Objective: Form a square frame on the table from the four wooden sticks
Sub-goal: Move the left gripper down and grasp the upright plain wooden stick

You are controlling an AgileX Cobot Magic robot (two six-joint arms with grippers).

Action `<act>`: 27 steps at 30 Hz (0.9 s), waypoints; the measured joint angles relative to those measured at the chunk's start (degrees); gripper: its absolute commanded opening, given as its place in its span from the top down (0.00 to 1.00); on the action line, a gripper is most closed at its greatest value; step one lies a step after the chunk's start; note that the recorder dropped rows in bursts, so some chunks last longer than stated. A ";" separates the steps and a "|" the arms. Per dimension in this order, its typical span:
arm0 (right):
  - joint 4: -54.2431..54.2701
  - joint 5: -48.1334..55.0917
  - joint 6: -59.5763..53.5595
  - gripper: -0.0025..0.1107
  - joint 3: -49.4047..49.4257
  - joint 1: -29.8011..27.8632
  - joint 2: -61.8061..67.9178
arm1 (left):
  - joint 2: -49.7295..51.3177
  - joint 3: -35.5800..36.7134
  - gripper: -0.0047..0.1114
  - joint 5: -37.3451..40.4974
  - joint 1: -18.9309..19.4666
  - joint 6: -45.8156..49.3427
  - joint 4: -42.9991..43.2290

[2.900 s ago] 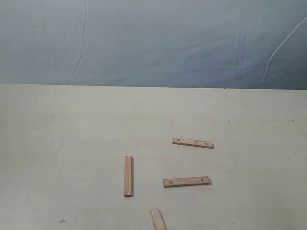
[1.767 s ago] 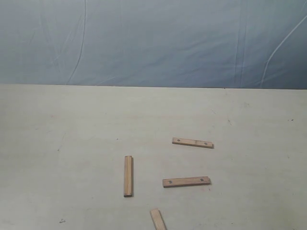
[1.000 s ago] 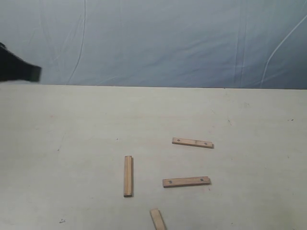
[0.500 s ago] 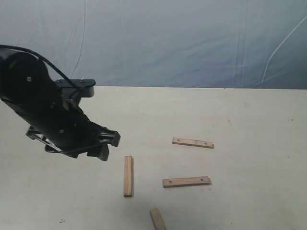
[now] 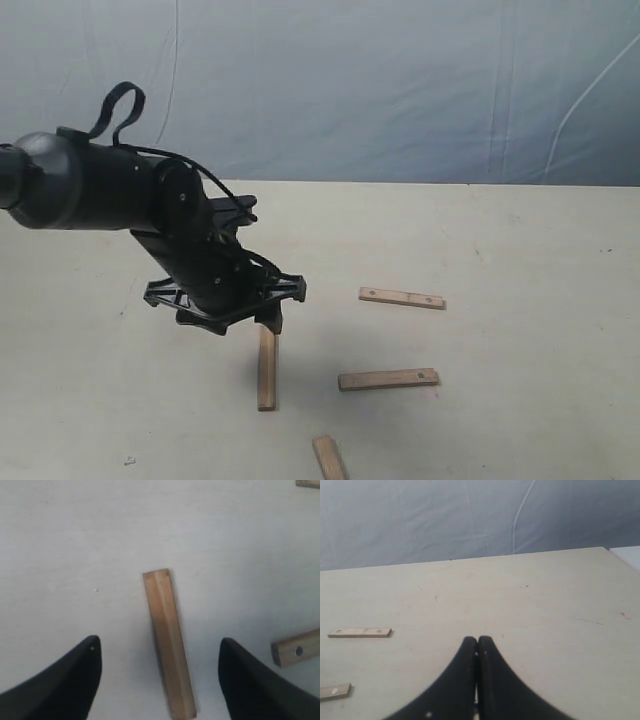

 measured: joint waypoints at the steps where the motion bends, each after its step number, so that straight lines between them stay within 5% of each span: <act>1: 0.00 0.00 0.00 0.99 0.00 0.00 0.00 | 0.82 -0.34 0.41 0.00 0.00 0.00 -0.31; 16: 0.00 0.00 0.00 0.99 0.00 0.00 0.00 | 7.97 -2.23 0.44 -5.84 -2.79 -0.25 -0.11; 27: 0.00 0.00 0.00 0.99 0.00 0.00 0.00 | 8.93 -3.74 0.53 -3.06 -4.08 -7.23 6.82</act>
